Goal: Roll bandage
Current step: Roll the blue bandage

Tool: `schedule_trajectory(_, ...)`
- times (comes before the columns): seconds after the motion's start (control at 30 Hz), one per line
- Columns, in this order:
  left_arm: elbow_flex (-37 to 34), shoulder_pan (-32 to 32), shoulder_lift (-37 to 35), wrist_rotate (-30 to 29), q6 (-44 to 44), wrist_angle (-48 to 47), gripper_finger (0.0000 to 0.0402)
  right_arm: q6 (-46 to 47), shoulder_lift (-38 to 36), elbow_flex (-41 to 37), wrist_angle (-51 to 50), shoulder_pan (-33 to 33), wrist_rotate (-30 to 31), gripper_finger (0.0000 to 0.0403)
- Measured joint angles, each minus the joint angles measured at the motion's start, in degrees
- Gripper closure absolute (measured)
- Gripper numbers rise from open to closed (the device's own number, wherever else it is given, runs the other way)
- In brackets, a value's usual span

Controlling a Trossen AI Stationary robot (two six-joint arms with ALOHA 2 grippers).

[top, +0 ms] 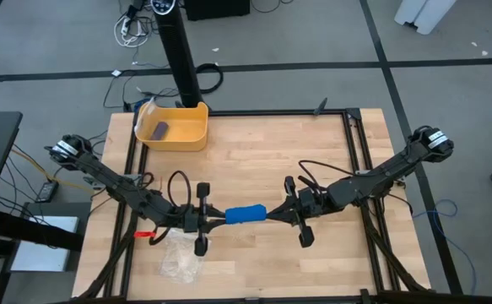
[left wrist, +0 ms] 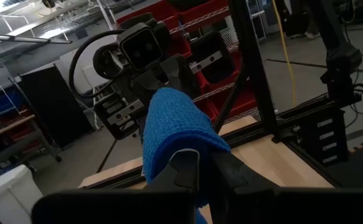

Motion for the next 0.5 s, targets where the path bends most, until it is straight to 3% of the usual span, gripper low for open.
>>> schedule_trajectory(0.27,0.1,-0.4,-0.7,0.3,-0.4,1.2,0.0382,-3.7,-2.3,0.0,-4.1,4.0,10.5,0.0398)
schedule_trajectory(0.5,0.1,0.0,-0.7,3.0,-1.8,1.4,0.0382,-3.5,-1.6,0.0,-3.1,2.1,7.5,0.0401)
